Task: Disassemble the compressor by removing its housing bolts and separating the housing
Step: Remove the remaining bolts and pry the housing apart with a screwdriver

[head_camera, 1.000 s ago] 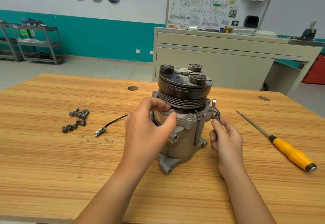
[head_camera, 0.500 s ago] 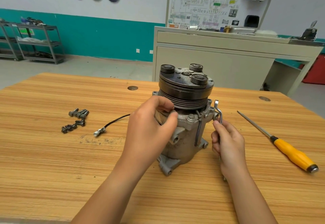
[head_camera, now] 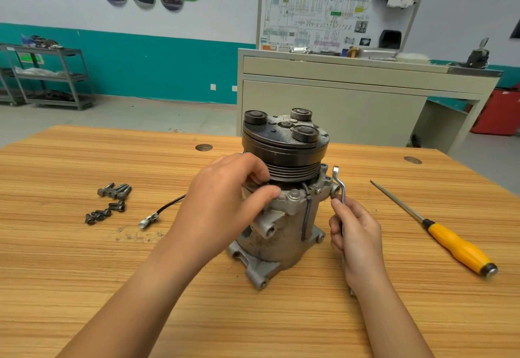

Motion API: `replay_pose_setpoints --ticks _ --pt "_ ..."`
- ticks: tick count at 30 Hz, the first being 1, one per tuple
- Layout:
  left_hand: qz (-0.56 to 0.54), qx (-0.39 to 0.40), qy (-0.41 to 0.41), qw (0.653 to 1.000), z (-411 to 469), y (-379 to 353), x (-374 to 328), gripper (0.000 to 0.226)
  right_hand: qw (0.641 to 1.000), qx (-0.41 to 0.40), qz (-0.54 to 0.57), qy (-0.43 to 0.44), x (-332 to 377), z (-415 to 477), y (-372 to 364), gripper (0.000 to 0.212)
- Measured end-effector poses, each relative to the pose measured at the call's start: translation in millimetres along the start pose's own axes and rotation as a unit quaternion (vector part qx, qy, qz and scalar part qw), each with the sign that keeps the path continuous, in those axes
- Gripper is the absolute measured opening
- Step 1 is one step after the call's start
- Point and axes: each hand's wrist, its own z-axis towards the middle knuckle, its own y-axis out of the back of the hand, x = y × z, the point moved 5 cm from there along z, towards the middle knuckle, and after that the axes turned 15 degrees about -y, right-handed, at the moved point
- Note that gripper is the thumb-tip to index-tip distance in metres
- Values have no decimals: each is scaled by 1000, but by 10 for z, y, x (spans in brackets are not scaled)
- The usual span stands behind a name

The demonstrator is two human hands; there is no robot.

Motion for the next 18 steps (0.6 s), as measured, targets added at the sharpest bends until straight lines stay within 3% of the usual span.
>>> replay_pose_setpoints --ticks 4,8,11,18 --pt "-20 -1 16 1000 -67 16 8 34 1000 6 1 -2 -2 2 4 7" --pt "-33 -58 64 996 -148 -24 0 16 1000 5 -4 -3 -13 6 5 6" --pt "-71 -121 101 985 -177 -57 7 25 1000 3 -6 -1 -13 3 6 5" --pt "-103 -132 116 979 -229 -69 14 24 1000 3 10 -13 -23 -4 6 4"
